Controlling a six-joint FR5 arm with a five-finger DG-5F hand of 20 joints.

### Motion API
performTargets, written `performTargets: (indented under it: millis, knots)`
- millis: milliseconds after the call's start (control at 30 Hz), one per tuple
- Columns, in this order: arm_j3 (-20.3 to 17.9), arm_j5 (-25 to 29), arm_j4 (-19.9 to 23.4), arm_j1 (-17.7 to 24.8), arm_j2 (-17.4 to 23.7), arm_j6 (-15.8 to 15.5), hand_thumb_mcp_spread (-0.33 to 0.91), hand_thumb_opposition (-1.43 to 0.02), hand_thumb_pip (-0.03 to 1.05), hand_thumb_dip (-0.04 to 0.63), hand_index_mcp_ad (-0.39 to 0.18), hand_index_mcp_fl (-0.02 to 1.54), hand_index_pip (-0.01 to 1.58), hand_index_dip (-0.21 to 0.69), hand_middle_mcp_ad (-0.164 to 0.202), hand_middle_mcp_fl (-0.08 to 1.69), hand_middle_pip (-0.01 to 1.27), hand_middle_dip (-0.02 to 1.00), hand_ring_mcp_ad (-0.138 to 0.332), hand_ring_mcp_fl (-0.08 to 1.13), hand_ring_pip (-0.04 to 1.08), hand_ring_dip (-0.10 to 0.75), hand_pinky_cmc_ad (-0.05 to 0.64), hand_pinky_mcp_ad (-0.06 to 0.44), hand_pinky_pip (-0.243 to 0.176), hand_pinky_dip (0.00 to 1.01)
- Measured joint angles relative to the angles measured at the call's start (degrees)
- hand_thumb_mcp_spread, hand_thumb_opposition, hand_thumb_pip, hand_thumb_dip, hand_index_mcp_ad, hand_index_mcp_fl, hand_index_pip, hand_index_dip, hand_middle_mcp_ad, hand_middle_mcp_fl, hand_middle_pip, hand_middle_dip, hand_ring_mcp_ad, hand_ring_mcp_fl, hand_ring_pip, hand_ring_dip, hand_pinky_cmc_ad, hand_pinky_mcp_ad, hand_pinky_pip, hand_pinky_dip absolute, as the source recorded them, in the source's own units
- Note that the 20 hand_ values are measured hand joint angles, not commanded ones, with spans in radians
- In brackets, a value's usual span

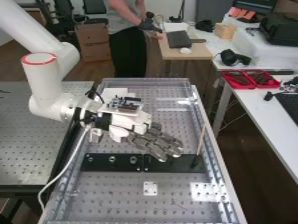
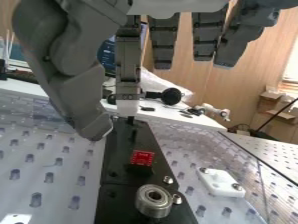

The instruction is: Grab the pcb board and place it in the clear container

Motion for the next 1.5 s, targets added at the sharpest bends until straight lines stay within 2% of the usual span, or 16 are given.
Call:
performTargets:
  millis: [433,667,933,1267,1300,1500]
  knots:
    - [-0.2,-3.7,3.5,-1.4,-1.0,-4.1,0.43,-0.83,0.72,0.25,-0.051,0.11,1.56,0.049,0.082,0.12,0.13,0.16,0.236,0.02,0.08,0.01,0.201,0.173,-0.115,0.47]
    - [0.3,-3.8,3.1,-1.9,-2.2,-3.4,0.45,-0.83,0.72,0.25,-0.052,0.12,1.56,0.065,0.065,0.13,0.13,0.16,0.236,0.02,0.1,0.016,0.204,0.173,-0.11,0.47]
    - [0.7,-3.9,3.4,-2.6,-2.9,-3.2,0.44,-0.84,0.72,0.25,-0.052,0.12,1.56,0.089,0.065,0.13,0.13,0.16,0.239,0.02,0.1,0.017,0.204,0.171,-0.099,0.47]
    - [1.5,-4.8,2.8,-3.2,-3.4,-3.3,0.46,-0.83,0.72,0.25,-0.052,0.22,1.56,0.108,0.065,0.15,0.13,0.17,0.237,0.01,0.1,0.023,0.215,0.173,-0.099,0.43]
    - [1.5,-4.9,2.6,-3.2,-3.5,-3.2,0.46,-0.83,0.72,0.25,-0.052,0.22,1.56,0.115,0.065,0.15,0.13,0.17,0.237,0.02,0.1,0.024,0.234,0.173,-0.099,0.42]
    - [1.6,-5.4,2.6,-3.4,-3.5,-3.2,0.46,-0.83,0.72,0.25,-0.052,0.22,1.56,0.14,0.065,0.15,0.13,0.17,0.236,0.01,0.1,0.024,0.239,0.173,-0.099,0.41]
